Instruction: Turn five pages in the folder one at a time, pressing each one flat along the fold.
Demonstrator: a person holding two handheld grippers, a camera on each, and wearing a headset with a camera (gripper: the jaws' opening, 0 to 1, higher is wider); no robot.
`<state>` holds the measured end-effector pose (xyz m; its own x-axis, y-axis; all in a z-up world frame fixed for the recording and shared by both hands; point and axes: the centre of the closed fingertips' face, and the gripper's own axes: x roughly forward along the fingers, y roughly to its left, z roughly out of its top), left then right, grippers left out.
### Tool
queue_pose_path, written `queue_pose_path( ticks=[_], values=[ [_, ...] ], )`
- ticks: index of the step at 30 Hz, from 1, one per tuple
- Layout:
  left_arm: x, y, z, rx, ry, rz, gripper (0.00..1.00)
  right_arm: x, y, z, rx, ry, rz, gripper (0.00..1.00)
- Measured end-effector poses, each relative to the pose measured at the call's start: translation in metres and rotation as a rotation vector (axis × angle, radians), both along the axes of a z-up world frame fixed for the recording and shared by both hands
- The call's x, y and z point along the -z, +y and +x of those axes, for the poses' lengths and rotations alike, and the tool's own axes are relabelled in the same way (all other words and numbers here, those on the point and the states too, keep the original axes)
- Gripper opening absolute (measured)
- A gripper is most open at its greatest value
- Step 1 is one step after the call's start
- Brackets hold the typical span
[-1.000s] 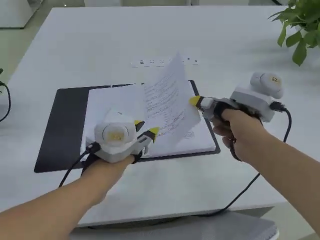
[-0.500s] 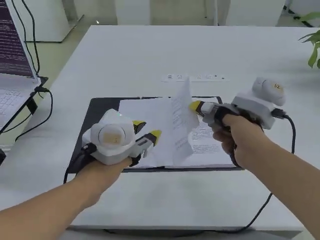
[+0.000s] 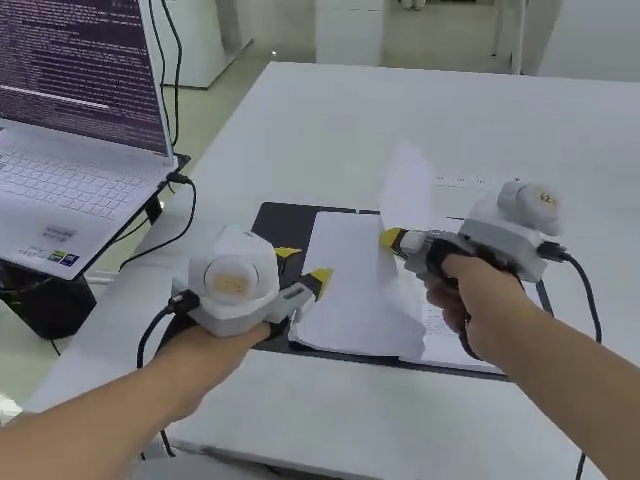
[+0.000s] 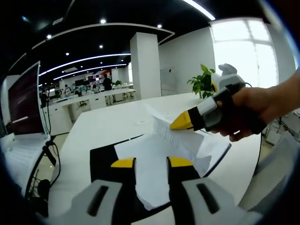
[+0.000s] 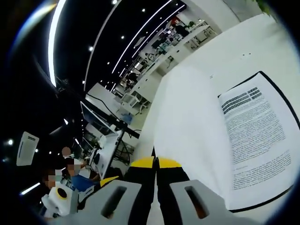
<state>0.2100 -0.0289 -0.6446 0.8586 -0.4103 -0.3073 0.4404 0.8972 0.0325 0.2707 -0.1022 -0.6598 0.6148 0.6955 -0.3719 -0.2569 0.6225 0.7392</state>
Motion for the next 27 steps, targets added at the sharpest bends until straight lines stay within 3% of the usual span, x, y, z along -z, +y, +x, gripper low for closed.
queue_pose_path(
  ticks=[12, 18, 27],
  values=[
    [0.014, 0.034, -0.002, -0.055, 0.033, -0.011, 0.24, 0.043, 0.055, -0.006, -0.093, 0.064, -0.051, 0.0],
    [0.027, 0.037, 0.0, -0.059, 0.062, -0.015, 0.23, 0.07, 0.07, -0.011, -0.136, 0.099, -0.099, 0.0],
    [0.047, 0.031, -0.002, -0.055, 0.106, -0.028, 0.23, 0.102, 0.081, -0.015, -0.142, 0.17, -0.119, 0.0]
  ],
)
